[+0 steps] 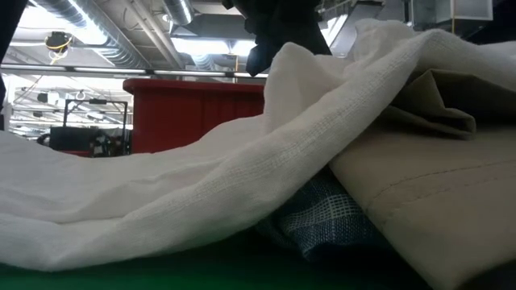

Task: Fold Laundry from Bin
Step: Fold the white polo shirt

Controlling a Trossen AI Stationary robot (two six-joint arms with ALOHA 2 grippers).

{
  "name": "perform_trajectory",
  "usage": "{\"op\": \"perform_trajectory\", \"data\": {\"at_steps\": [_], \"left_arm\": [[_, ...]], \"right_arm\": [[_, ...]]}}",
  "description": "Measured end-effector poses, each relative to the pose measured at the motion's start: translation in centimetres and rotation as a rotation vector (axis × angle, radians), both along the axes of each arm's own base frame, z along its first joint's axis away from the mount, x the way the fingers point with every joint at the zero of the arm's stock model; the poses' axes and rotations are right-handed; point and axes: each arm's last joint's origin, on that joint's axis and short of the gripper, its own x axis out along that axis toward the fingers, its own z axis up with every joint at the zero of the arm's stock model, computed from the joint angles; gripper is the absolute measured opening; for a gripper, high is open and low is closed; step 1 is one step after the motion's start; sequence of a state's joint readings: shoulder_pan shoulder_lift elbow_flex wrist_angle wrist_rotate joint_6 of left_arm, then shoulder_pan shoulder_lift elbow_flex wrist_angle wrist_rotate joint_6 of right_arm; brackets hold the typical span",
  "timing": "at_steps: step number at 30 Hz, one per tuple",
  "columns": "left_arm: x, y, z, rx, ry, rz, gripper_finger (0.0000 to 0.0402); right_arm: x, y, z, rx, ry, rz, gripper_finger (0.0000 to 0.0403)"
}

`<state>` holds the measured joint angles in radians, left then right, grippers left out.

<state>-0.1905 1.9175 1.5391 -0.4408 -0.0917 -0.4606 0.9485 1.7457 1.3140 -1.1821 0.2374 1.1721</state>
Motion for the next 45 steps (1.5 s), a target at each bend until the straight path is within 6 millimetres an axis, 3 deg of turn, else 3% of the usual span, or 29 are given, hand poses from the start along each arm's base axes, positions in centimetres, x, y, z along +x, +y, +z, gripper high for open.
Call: {"op": "perform_trajectory", "data": {"at_steps": [4,6,10,16,21,33,45], "left_arm": [[0.0,0.0,0.0,0.000,0.000,0.000,0.0000],[0.0,0.0,0.0,0.000,0.000,0.000,0.0000],[0.0,0.0,0.0,0.000,-0.002,0.000,0.0000],[0.2,-0.1,0.3,-0.030,-0.033,-0.018,0.0000],[0.6,-0.6,0.7,-0.116,-0.090,-0.021,0.0000],[0.7,-2.0,1.3,-0.169,-0.146,-0.074,0.0003],[0.4,-2.0,0.9,-0.107,-0.105,-0.123,0.0101]], "right_arm": [[0.0,0.0,0.1,-0.006,-0.003,0.000,0.0033],[0.0,0.0,0.0,-0.001,0.004,0.002,0.0010],[-0.3,-0.1,0.9,0.005,0.069,-0.001,0.0023],[-0.3,0.1,4.9,0.006,0.109,0.019,0.0007],[-0.3,0.4,6.9,0.068,0.141,0.048,0.0004],[-1.1,-0.1,7.3,0.082,0.295,0.027,0.0004],[-0.7,0.6,7.2,0.167,0.273,0.036,0.0004]]}}
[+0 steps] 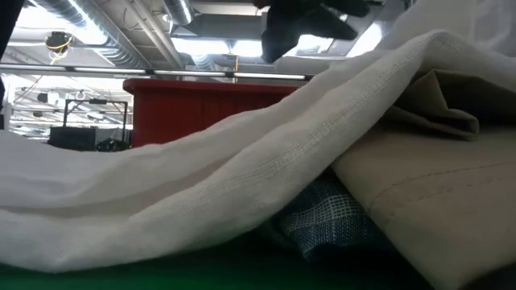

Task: Fold Laundry from Bin
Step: Fold the white polo shirt

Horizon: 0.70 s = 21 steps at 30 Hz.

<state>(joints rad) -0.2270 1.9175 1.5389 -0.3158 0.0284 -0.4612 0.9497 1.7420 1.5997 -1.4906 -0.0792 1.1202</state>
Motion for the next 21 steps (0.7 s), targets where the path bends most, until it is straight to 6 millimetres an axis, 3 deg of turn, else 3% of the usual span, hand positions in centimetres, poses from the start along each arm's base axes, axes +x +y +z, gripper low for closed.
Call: {"op": "perform_trajectory", "data": {"at_steps": [6,11,15,21], "left_arm": [[-0.5,0.5,-0.7,0.011,0.095,-0.004,0.0116],[-1.2,0.1,-1.1,-0.078,0.190,-0.114,0.0106],[-1.7,-1.4,-1.2,-0.098,0.211,-0.174,0.0093],[-2.4,-3.9,-1.3,0.026,0.183,-0.132,0.0079]], "right_arm": [[0.3,0.4,0.0,0.049,-0.022,-0.001,0.0005],[0.1,0.3,-0.4,0.038,0.001,0.001,0.0005],[0.1,0.3,-0.7,0.039,0.018,0.000,0.0005],[0.0,0.3,-0.8,0.036,0.021,0.000,0.0005]]}}
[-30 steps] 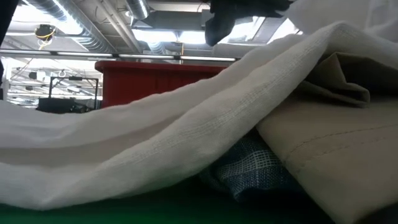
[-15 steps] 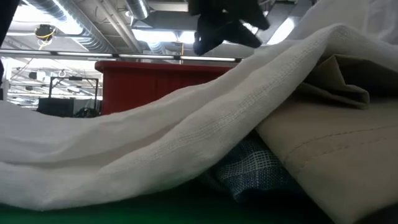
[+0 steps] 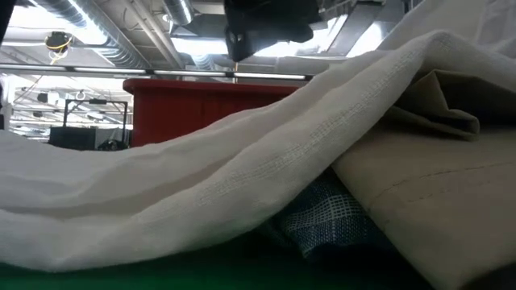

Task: Fold Laundry from Bin
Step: Fold the white polo shirt

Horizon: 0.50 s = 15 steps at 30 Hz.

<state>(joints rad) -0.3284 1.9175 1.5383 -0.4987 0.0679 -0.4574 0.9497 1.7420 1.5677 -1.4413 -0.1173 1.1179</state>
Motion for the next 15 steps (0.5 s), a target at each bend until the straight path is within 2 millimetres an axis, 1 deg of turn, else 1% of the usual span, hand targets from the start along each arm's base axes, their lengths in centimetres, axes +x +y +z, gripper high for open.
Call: {"op": "perform_trajectory", "data": {"at_steps": [9,11,15], "left_arm": [[-1.3,-1.8,-0.5,0.062,0.060,-0.025,0.0070],[-1.5,-2.0,-0.5,0.064,0.069,-0.029,0.0070],[-1.7,-2.3,-0.6,0.068,0.076,-0.037,0.0075]], "right_arm": [[0.0,0.0,0.0,0.004,0.006,0.000,0.0010],[0.0,0.0,0.0,0.005,0.007,0.000,0.0025],[-0.1,-0.1,0.0,-0.005,0.015,0.000,0.0074]]}}
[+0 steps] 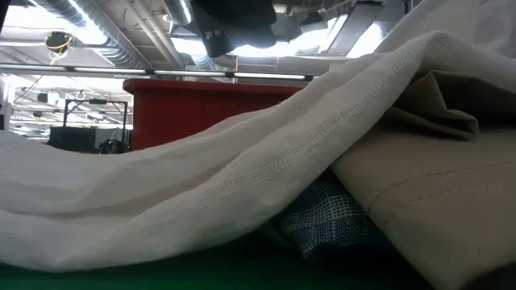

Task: Fold Laundry from Bin
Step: Fold the white polo shirt

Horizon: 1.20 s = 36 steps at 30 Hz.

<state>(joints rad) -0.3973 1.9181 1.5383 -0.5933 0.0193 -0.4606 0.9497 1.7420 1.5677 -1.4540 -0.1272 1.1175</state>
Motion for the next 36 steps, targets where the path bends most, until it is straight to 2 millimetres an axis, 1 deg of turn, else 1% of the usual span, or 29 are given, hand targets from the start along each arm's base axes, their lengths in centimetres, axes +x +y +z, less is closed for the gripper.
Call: {"op": "perform_trajectory", "data": {"at_steps": [4,8,10,12,16,19,22,26,29,33,36], "left_arm": [[-0.2,-0.4,0.0,0.002,-0.001,-0.009,0.0082],[-0.2,-0.5,0.0,0.002,-0.001,-0.011,0.0090],[-0.2,-0.4,0.0,-0.004,0.005,-0.009,0.0092],[-0.4,-0.3,-0.2,-0.030,0.047,-0.022,0.0091],[-1.4,0.5,-0.3,-0.123,0.221,-0.002,0.0084],[-2.6,0.7,-0.5,-0.116,0.350,0.021,0.0078],[-4.2,-0.1,-0.9,-0.067,0.466,0.018,0.0074],[-5.7,-1.2,-1.0,-0.028,0.565,0.037,0.0073],[-6.7,-2.2,-1.0,0.018,0.586,0.068,0.0073],[-7.9,-4.1,-1.1,0.056,0.581,0.115,0.0073],[-8.7,-5.3,-1.2,0.064,0.579,0.155,0.0076]], "right_arm": [[-0.3,-0.4,0.0,-0.040,0.029,0.000,0.0125],[-0.6,-0.8,0.1,-0.086,0.061,0.000,0.0154],[-0.6,-0.9,0.1,-0.100,0.064,0.005,0.0159],[-0.5,-1.0,0.1,-0.107,0.040,0.055,0.0161],[-0.1,-1.2,0.1,-0.152,-0.037,0.148,0.0161],[0.4,-1.6,0.1,-0.179,-0.069,0.152,0.0161],[0.7,-1.6,0.0,-0.191,-0.103,0.147,0.0160],[1.1,-1.3,0.0,-0.185,-0.168,0.164,0.0160],[1.2,-1.1,0.0,-0.167,-0.191,0.172,0.0160],[1.5,-0.8,0.0,-0.149,-0.235,0.175,0.0160],[1.7,-0.7,0.0,-0.159,-0.271,0.219,0.0160]]}}
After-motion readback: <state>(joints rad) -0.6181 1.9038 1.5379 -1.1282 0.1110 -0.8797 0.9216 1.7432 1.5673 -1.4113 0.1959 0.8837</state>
